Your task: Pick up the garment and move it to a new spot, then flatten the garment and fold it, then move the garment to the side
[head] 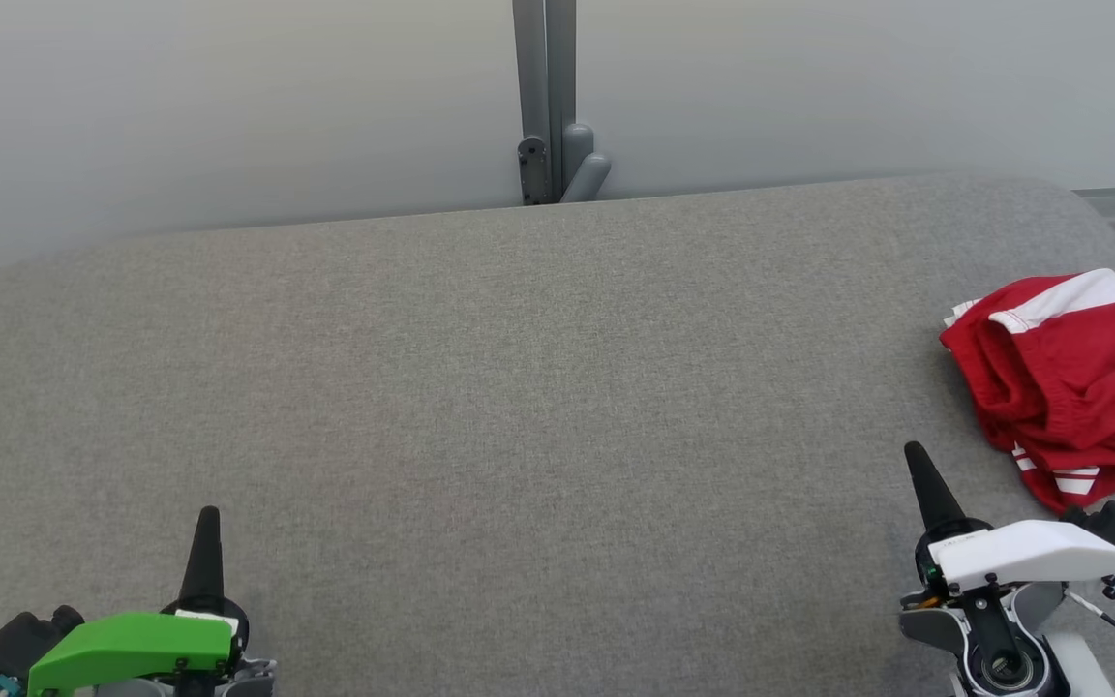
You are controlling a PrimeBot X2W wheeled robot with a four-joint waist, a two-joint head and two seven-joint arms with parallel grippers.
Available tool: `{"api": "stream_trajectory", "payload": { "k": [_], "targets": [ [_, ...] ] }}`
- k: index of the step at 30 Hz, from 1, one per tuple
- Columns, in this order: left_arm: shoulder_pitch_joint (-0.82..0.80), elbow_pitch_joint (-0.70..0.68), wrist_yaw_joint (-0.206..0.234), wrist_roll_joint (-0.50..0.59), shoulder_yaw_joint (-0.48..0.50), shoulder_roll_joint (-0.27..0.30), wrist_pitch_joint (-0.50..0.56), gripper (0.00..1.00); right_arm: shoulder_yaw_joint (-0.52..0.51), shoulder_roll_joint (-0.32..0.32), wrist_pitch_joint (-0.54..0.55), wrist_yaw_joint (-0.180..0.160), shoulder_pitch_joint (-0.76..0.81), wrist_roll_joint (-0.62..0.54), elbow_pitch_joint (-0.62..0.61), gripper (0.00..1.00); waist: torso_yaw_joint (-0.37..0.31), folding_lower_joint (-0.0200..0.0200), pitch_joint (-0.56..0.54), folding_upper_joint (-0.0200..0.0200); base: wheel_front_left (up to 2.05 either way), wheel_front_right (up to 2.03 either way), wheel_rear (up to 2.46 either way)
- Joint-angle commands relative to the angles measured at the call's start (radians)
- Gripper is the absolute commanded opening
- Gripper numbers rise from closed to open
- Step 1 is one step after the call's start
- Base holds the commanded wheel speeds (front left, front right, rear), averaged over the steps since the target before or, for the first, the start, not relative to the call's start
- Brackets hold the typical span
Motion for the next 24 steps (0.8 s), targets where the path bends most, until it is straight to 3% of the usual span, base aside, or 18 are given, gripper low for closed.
{"api": "stream_trajectory", "payload": {
  "k": [1,24],
  "targets": [
    [-0.025,-0.015,-0.007,-0.030,0.004,0.007,0.006,0.00,-0.006,-0.005,0.008,0.001,0.002,0.030,-0.017,0.00,0.000,0.0000,0.000,0.0000,0.00,0.00,0.00],
    [-0.046,-0.043,-0.018,-0.225,0.023,0.008,0.060,0.00,-0.035,-0.006,0.061,0.001,0.008,0.238,-0.055,0.00,0.007,0.0000,0.007,0.0000,0.00,0.00,0.00]
  ]
}}
